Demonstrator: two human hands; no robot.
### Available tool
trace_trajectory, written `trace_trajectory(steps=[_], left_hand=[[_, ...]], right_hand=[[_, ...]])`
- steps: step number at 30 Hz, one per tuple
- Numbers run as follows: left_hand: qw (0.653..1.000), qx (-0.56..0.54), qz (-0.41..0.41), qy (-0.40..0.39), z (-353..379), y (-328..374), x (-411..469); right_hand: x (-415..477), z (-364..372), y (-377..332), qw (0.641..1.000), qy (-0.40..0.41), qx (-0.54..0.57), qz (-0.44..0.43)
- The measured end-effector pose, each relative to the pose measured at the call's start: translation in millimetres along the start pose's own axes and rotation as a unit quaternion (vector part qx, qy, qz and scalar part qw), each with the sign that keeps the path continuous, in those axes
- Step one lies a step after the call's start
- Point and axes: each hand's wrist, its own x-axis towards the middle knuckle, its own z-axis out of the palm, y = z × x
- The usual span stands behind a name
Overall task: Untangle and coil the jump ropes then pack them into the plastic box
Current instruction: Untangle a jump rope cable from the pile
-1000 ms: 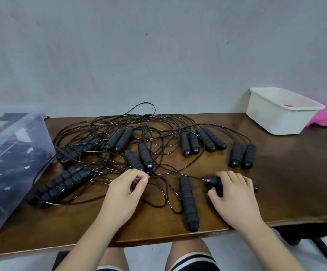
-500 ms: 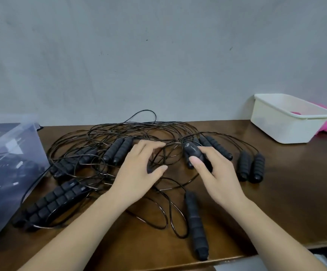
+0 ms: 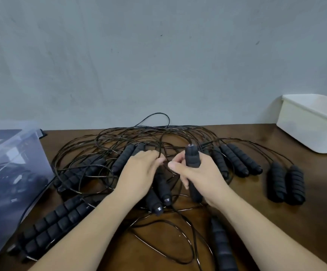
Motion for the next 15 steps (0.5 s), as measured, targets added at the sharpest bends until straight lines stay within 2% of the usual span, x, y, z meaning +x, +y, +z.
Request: trace_trajectory(steps=[3, 6, 8, 12, 15], left_hand=[[0.995, 0.076, 0.063, 0.006, 2, 14, 0], [0.984, 0.143, 0.107, 0.012, 4, 19, -2], [0.978, 0.172, 0.113, -0.013, 5, 19, -4], [0.970, 0.180, 0.149, -0.070, 9, 22, -9], [0.980, 0.120, 0.125, -0.097, 5, 23, -7]], right_hand=[[-7, 6, 2, 0.998, 0.019, -0.051, -0.042], [-4, 3, -1, 0.994, 0.083, -0.022, -0.061], [-3, 0, -2, 0.996, 0.076, -0.012, -0.055], [-4, -1, 5, 0.996, 0.059, -0.071, -0.017], [-2, -3, 1, 0.998, 0.058, 0.007, -0.004]])
